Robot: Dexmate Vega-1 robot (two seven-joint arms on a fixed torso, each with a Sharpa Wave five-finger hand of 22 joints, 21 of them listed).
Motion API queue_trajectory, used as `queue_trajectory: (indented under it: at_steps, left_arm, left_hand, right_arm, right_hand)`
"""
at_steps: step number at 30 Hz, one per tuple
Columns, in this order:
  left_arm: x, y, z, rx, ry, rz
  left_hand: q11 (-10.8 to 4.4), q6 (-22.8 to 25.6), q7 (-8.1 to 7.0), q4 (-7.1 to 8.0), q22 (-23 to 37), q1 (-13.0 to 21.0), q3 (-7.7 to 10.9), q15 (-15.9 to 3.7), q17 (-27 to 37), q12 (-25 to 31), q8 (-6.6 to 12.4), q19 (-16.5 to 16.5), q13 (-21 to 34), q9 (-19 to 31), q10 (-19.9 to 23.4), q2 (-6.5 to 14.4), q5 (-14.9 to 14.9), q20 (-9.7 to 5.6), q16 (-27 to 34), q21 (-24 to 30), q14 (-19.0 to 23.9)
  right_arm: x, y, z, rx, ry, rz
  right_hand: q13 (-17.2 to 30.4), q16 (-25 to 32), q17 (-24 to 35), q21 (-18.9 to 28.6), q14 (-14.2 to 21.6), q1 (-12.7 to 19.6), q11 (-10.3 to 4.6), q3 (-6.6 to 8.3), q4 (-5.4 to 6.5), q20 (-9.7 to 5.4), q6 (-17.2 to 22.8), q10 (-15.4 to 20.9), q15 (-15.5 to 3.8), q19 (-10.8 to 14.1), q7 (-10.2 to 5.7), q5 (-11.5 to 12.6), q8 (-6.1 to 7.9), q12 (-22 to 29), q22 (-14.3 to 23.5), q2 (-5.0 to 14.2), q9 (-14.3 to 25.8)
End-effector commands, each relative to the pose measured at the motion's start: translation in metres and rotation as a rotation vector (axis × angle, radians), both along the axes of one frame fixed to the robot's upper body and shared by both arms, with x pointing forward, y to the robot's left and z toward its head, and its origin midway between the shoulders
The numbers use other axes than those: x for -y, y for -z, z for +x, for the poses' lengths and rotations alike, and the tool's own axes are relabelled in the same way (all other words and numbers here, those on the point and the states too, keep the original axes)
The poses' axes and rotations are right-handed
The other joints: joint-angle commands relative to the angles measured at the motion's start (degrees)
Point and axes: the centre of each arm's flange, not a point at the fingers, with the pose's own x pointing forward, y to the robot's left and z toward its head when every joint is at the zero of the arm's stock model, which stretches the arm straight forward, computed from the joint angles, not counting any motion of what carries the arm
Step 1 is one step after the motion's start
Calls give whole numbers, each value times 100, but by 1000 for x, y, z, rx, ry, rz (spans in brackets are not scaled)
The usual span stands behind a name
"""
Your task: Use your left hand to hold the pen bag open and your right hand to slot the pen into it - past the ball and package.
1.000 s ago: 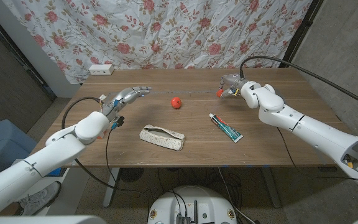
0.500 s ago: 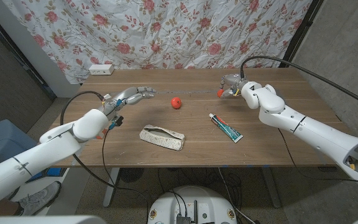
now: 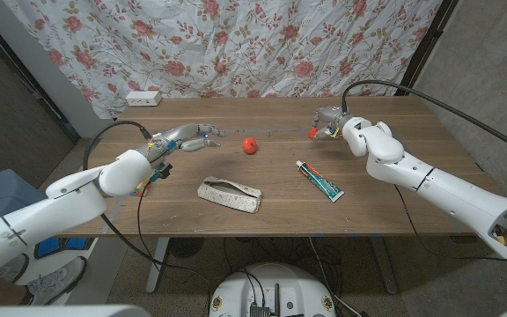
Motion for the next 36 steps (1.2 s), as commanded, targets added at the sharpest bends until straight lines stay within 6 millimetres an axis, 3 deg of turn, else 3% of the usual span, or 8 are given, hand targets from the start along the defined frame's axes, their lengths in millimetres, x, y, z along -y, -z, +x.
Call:
queue_trajectory:
  at_steps: [1, 11, 17, 31, 36]
  left_arm:
    - [7, -7, -12, 56, -48, 137]
    - [21, -5, -21, 141, -104, 273]
    - [27, 0, -23, 158, -135, 315]
    - [42, 15, -28, 186, -171, 375]
    - [47, 20, -31, 202, -193, 374]
  left_hand:
    - [-77, 270, 33, 10, 17, 416, 30, -493, 12, 31, 76, 152, 35, 24, 158, -161, 40, -42, 40, 28, 159]
    - [-145, 771, 92, 36, 29, 1011, -64, -556, 19, 57, 144, 228, 38, 31, 429, -376, 40, -71, 49, 19, 351]
    - [-129, 892, 140, 52, 33, 1165, -108, -561, 20, 65, 139, 238, 38, 35, 523, -400, 37, -89, 53, 18, 405]
    - [-225, 1209, 76, 90, 43, 1503, -279, -636, 27, 41, 106, 256, 41, 41, 677, -410, 20, -91, 62, 25, 548]
    - [-219, 1353, 95, 92, 44, 1631, -370, -558, 25, 63, 94, 345, 43, 42, 841, -421, 15, -97, 88, 51, 684]
  right_arm:
    - [1, 3, -7, -5, 17, 24]
    - [1, 1, -12, -28, 31, 66]
    - [-2, -1, -18, -26, 34, 70]
    - [-3, -3, -23, -46, 41, 109]
    - [-3, -1, -23, -54, 41, 116]
  right_hand:
    - [13, 18, 25, -21, 49, 28, 14, -14, -3, 17, 33, 28, 3, -2, -5, -1, 48, -13, 17, 40, 29]
    - [14, 0, 33, -35, 5, 27, 13, -27, 0, 46, 36, 19, 26, -41, -5, -1, 52, -29, 17, 50, 28]
    - [14, -3, 36, -37, 0, 28, 15, -33, 0, 54, 34, 12, 40, -50, -6, -1, 53, -37, 17, 52, 27]
    - [15, -5, 46, -35, -3, 42, 13, -38, -1, 49, 14, 2, 40, -56, -8, 0, 44, -54, 17, 75, 21]
    - [15, -5, 49, -35, -3, 50, 11, -39, -3, 53, 9, 4, 46, -59, -8, 1, 42, -57, 16, 83, 19]
